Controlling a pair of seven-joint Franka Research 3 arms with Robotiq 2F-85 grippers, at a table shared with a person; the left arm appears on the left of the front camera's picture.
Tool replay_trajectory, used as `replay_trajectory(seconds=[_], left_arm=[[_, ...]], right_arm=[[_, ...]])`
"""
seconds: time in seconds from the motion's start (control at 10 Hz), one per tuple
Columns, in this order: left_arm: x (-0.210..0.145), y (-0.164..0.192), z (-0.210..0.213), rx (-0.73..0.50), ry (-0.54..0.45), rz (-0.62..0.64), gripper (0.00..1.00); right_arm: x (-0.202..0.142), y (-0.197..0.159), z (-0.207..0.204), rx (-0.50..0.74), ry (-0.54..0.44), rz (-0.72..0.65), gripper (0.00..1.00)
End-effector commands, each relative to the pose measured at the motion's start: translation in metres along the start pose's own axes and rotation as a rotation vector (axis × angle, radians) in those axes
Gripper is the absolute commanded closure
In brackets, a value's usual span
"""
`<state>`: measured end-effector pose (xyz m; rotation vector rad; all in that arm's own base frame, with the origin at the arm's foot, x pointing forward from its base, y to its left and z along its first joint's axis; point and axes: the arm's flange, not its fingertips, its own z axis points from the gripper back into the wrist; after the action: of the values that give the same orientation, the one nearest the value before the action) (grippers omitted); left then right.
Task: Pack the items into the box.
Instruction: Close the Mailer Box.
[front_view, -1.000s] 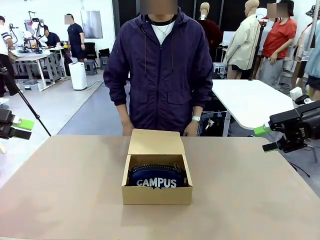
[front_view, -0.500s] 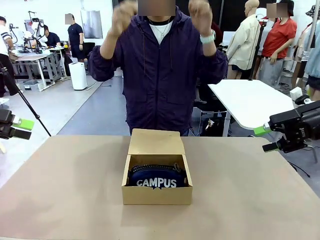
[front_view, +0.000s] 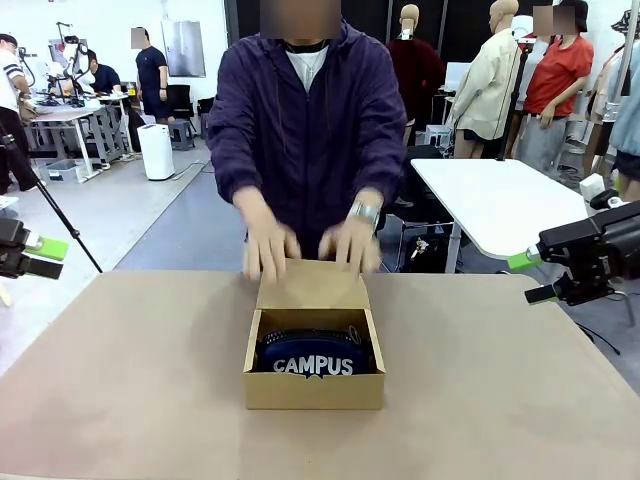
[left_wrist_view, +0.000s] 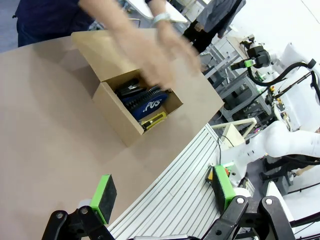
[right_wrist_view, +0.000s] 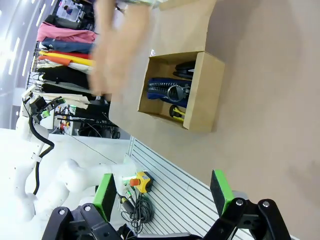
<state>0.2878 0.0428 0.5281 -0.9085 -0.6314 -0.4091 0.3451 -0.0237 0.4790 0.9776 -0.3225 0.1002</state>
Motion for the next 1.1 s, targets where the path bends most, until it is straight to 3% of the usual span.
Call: replay_trajectory(seconds=[0.0, 0.6, 0.7, 0.8, 1.0], left_arm=[[0.000, 0.001, 0.001, -0.007, 0.000, -0.015, 0.00], [0.000, 0.000, 0.000, 0.000, 0.000, 0.000, 0.00], [0.019, 0.025, -0.017, -0.102, 0.082, -0.011, 0.00], [0.041, 0.053, -0.029, -0.135, 0.076, -0.009, 0.00], [0.064, 0.099, -0.080, -0.116, 0.110, 0.000, 0.00]], right_arm=[[-0.003, -0.001, 0.001, 0.001, 0.006, -0.003, 0.00], [0.000, 0.000, 0.000, 0.000, 0.000, 0.000, 0.00], [0.020, -0.007, -0.021, -0.067, 0.029, 0.000, 0.00], [0.037, -0.009, -0.044, -0.095, 0.049, 0.031, 0.00], [0.074, -0.024, -0.100, -0.160, 0.074, 0.062, 0.00]])
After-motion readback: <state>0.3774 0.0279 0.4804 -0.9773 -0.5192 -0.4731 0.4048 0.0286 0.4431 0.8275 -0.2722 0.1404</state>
